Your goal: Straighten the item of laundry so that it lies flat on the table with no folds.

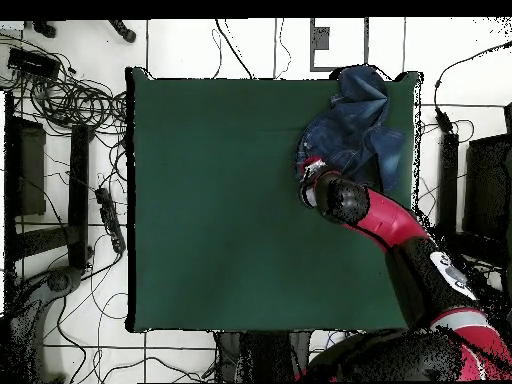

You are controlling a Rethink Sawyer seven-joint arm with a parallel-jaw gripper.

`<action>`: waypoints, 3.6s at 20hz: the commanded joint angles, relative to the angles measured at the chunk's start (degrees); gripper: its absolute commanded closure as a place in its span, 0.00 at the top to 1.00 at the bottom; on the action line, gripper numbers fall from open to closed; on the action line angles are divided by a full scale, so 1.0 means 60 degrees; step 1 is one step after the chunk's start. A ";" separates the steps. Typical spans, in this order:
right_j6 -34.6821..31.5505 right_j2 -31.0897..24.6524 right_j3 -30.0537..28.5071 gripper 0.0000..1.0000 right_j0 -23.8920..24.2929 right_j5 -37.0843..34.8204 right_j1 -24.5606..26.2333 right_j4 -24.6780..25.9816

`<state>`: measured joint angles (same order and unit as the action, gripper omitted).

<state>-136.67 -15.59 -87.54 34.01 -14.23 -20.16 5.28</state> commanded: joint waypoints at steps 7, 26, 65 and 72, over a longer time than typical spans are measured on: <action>-0.3051 0.0117 -0.1177 0.00 -0.2102 0.0257 -0.0926 -0.1770; -0.3537 0.0706 -0.4001 0.00 -0.3581 -0.0503 -0.3998 -0.4498; -0.4863 0.0481 -0.7673 0.00 -0.5948 0.3193 -0.4581 -0.6145; -0.4156 0.1602 -0.7162 1.00 -0.6650 0.3661 -0.4024 -0.6215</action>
<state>-148.03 -8.69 -129.37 -1.08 5.09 -49.11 -26.85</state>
